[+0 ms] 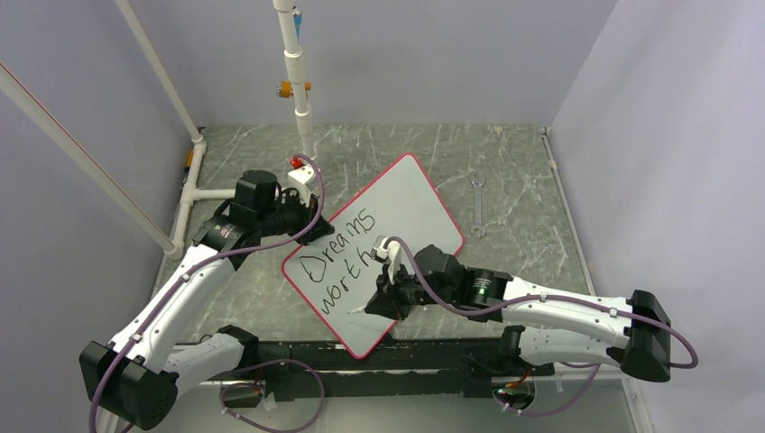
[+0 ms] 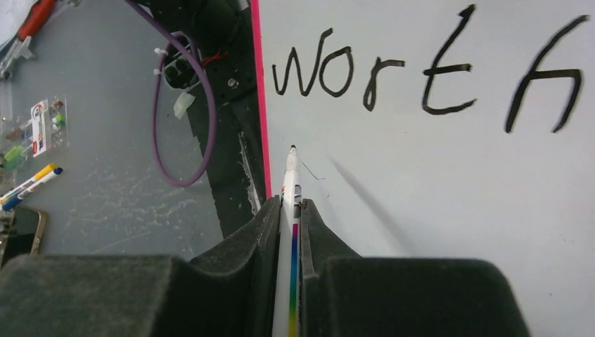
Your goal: Write a sentence on the whiteboard
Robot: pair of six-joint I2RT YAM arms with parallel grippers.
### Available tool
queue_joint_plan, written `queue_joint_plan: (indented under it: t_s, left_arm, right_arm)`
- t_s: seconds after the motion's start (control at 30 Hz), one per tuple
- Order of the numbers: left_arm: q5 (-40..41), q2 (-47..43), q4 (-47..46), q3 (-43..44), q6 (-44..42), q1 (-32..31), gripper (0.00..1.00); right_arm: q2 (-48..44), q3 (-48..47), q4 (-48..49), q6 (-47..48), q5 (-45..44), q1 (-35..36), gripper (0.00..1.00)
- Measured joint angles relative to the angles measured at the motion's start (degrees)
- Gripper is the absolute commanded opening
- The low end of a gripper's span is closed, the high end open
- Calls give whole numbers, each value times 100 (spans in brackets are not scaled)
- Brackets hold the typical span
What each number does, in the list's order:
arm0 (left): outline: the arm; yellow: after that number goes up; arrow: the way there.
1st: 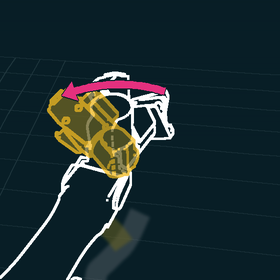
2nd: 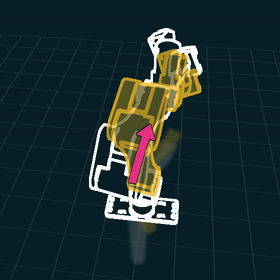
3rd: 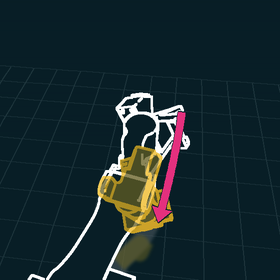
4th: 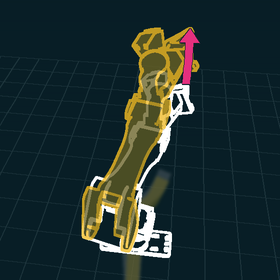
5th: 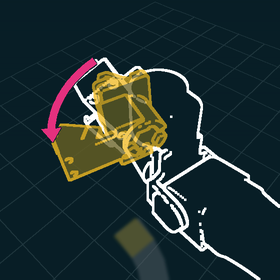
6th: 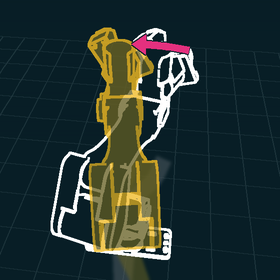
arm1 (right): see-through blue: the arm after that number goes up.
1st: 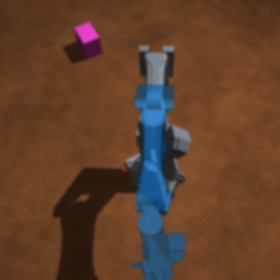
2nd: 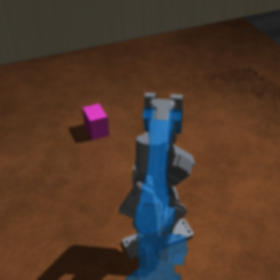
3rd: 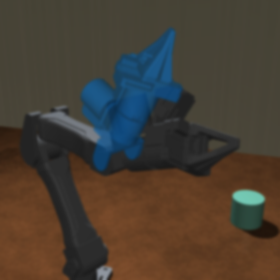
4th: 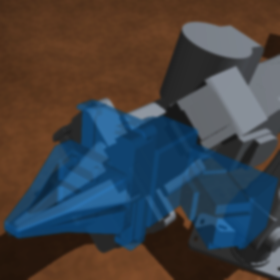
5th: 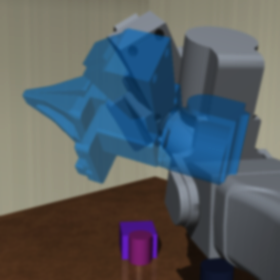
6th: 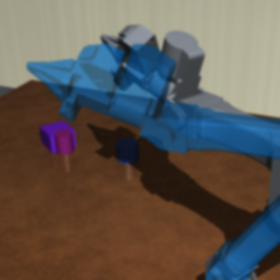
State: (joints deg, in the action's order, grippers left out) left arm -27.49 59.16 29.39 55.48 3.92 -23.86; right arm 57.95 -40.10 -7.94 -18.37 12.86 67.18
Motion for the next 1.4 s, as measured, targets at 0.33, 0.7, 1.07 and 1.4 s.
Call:
queue_joint_plan:
  t_s: [0.33,0.7,1.07,1.4]
  left_arm:
    - [17,0,2,0,0,-2,0]
    - [15,0,0,0,-2,-2,0]
    - [22,0,0,0,-4,-2,0]
    - [24,0,0,2,-4,-2,0]
  right_arm:
    - [505,0,114,85,-175,232,0]
    - [564,-13,118,39,-682,229,0]
    - [660,-98,109,48,-684,240,0]
    - [688,-118,20,146,-612,247,0]
